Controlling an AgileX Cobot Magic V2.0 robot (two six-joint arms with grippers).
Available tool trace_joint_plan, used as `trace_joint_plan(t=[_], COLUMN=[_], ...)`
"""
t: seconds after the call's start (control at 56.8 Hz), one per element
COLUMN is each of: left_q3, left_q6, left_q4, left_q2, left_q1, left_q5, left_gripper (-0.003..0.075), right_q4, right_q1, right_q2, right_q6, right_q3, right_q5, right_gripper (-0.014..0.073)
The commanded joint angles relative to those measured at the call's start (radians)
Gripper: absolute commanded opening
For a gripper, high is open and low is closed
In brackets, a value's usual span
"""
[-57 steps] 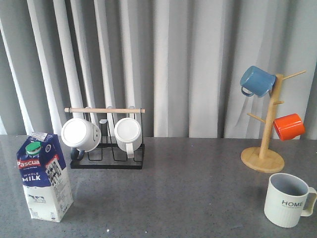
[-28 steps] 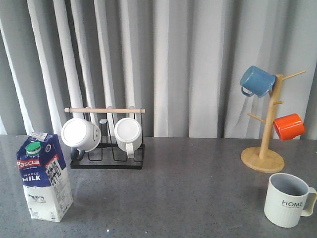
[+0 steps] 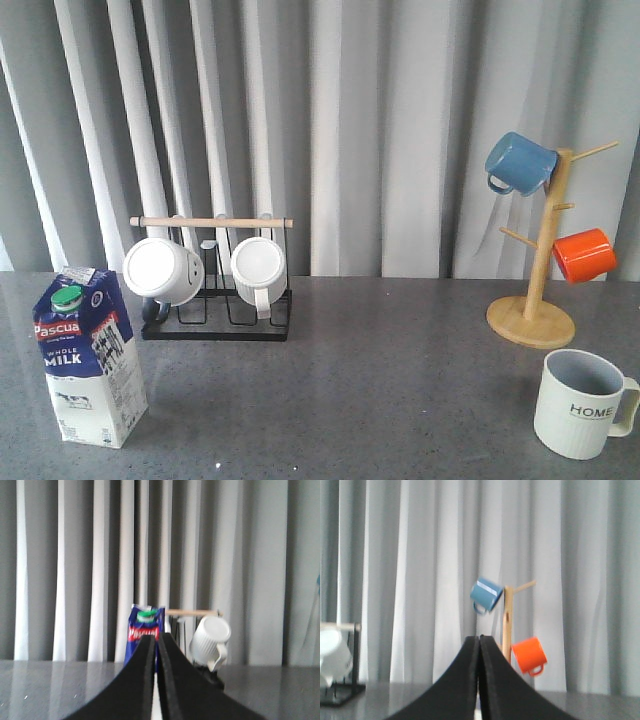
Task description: Place milk next to cup
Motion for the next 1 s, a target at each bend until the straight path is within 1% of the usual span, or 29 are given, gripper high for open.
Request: trace_joint_plan(t=[0.0,0.07,0.123,0.211,0.299,0.423,0.546,0.669,0.722,0.81,0.863,0.916,0.986], left_q3=[-0.108,-0.195,-0.268,-0.397,-0.502,-0.594,-0.646,-0.65,-0.66,-0.685,-0.702,-0.717,-0.741], left_q6=[-0.093,-0.145,-0.142,-0.131,-0.135,-0.133,-0.159,-0.162,-0.162,-0.157,-0.14,-0.112,-0.088], left_q4=[-0.078,-0.113,-0.117,-0.112,-0.112,-0.112,-0.12,-0.12,-0.12,-0.115,-0.104,-0.068,0.002], left_q2=[0.045,0.151,0.253,0.425,0.571,0.722,0.794,0.854,0.871,0.887,0.897,0.908,0.926], left_q1=[-0.003,-0.003,-0.003,-0.003,-0.003,-0.003,-0.003,-0.003,-0.003,-0.003,-0.003,-0.003,-0.003], left_q5=[-0.035,0.08,0.121,0.141,0.141,0.102,0.083,-0.038,-0.05,-0.038,-0.042,-0.042,-0.038], left_gripper=[-0.0006,-0.0006,-0.0006,-0.0006,-0.0006,-0.0006,-0.0006,-0.0006,-0.0004,0.0006,0.0024,0.0055,0.0114], right_q4=[0.051,0.072,0.071,0.087,0.13,0.138,0.133,0.133,0.133,0.134,0.137,0.142,0.14], right_q1=[0.0,0.0,0.0,0.0,0.0,0.0,0.0,0.0,-0.001,-0.001,-0.001,-0.001,-0.001], right_q2=[0.075,0.213,0.335,0.517,0.621,0.714,0.752,0.77,0.779,0.799,0.811,0.822,0.842], right_q6=[0.033,0.033,0.033,0.052,0.086,0.084,0.076,0.011,-0.028,-0.104,-0.135,-0.149,-0.156], right_q3=[-0.127,-0.236,-0.315,-0.441,-0.532,-0.576,-0.576,-0.576,-0.576,-0.576,-0.576,-0.576,-0.576], right_q5=[-0.055,0.034,0.079,0.143,0.177,0.142,0.115,0.166,0.174,0.174,0.174,0.174,0.171], right_gripper=[-0.0008,-0.0008,-0.0008,-0.0008,-0.0008,-0.0008,-0.0008,-0.0004,0.0003,0.0043,0.0087,0.0146,0.0253])
